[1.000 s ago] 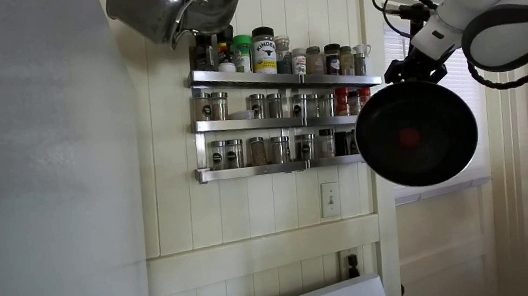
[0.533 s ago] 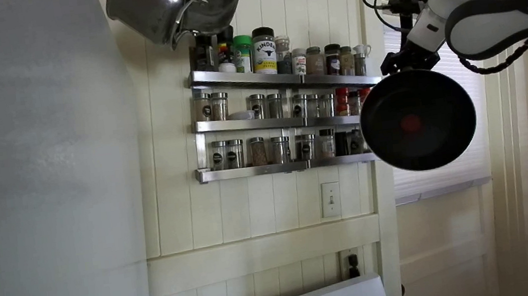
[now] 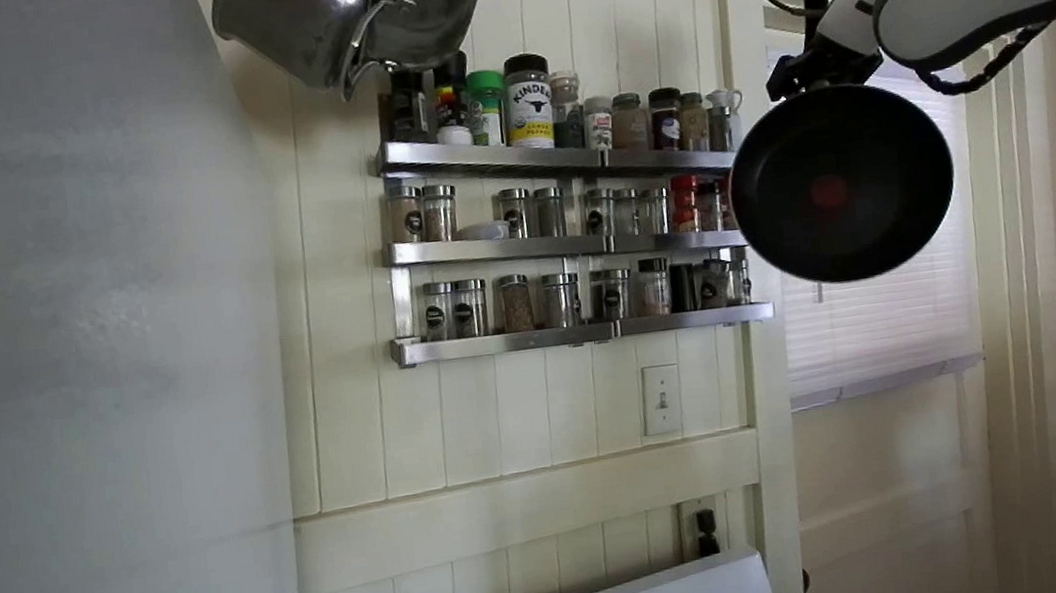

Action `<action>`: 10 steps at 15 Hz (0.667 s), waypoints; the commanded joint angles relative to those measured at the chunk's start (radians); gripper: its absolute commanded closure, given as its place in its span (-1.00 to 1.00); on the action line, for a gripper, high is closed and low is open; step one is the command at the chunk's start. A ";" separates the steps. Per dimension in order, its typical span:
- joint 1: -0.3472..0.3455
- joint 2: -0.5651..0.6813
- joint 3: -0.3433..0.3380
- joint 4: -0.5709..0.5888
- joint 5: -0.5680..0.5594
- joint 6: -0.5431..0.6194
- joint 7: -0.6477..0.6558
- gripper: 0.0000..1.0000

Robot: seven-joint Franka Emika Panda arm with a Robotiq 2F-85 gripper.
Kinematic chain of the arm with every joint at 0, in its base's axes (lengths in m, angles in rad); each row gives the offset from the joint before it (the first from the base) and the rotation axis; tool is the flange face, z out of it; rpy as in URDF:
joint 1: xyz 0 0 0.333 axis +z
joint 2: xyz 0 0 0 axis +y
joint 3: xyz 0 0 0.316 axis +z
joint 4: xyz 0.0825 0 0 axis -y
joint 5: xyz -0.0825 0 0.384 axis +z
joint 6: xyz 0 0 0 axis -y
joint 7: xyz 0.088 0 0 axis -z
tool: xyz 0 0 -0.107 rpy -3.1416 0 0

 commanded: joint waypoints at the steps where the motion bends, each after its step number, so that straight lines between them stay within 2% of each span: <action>1: 0.043 0.059 -0.023 0.140 0.018 -0.060 -0.058 0.94; 6: 0.151 0.095 -0.088 0.253 -0.006 -0.133 -0.048 0.94; 10: 0.264 0.113 -0.157 0.348 -0.058 -0.196 -0.042 0.94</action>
